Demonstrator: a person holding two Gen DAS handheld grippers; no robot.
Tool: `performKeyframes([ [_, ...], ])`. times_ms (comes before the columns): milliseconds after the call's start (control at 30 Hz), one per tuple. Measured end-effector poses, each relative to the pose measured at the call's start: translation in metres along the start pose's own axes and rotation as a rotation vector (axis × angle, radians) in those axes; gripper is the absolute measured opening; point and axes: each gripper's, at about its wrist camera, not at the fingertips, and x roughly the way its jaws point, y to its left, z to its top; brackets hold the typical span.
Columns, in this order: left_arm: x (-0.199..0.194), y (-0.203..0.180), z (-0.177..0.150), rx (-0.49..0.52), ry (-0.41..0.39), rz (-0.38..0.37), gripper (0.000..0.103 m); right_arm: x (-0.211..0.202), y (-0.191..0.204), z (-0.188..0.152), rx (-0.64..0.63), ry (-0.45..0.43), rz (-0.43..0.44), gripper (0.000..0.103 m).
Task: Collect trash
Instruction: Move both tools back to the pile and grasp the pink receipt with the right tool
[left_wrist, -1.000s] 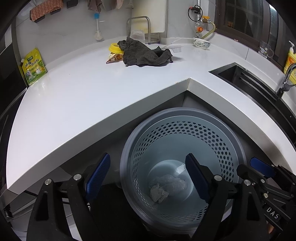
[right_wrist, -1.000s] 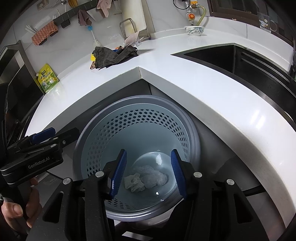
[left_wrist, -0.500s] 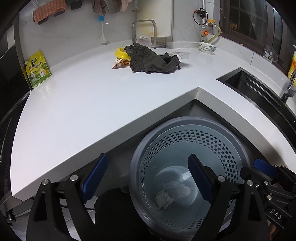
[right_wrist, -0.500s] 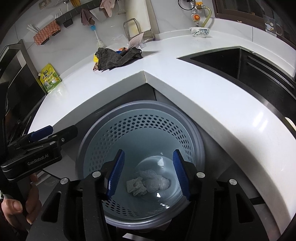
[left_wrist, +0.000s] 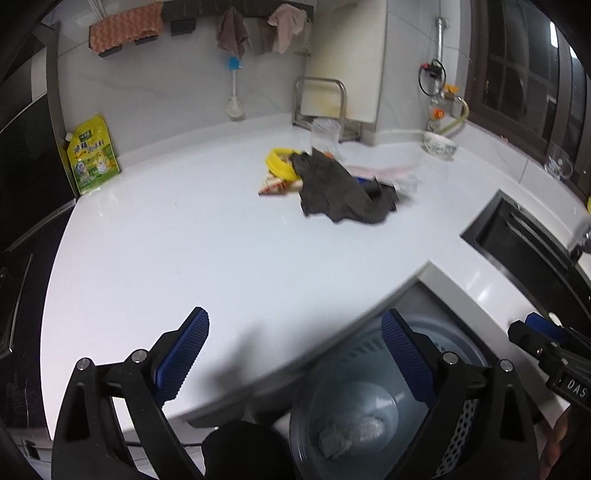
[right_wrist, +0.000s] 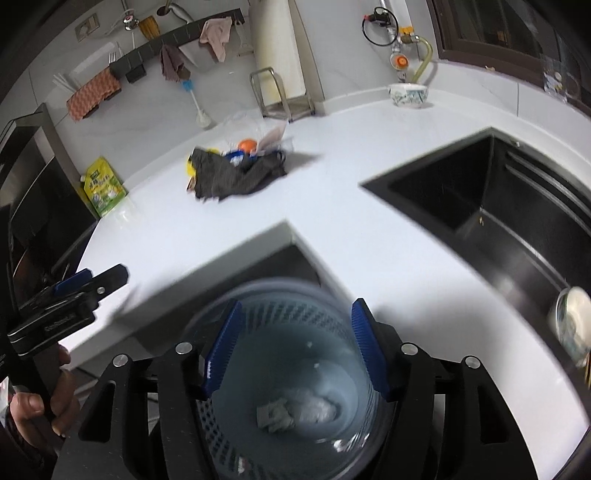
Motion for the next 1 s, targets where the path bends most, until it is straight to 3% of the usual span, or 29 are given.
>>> performKeyframes([
  [267, 0.023, 0.015, 0.042, -0.025, -0.028, 0.013, 0.093, 0.023, 0.013, 0.087, -0.122, -0.023, -0.007, 0.067],
  [600, 0.062, 0.034, 0.077, -0.043, -0.030, 0.033, 0.093, 0.099, 0.045, 0.180, -0.282, 0.070, 0.004, 0.070],
  [1000, 0.092, 0.045, 0.086, -0.053, -0.015, 0.025, 0.093, 0.197, 0.072, 0.222, -0.388, 0.269, -0.016, 0.070],
])
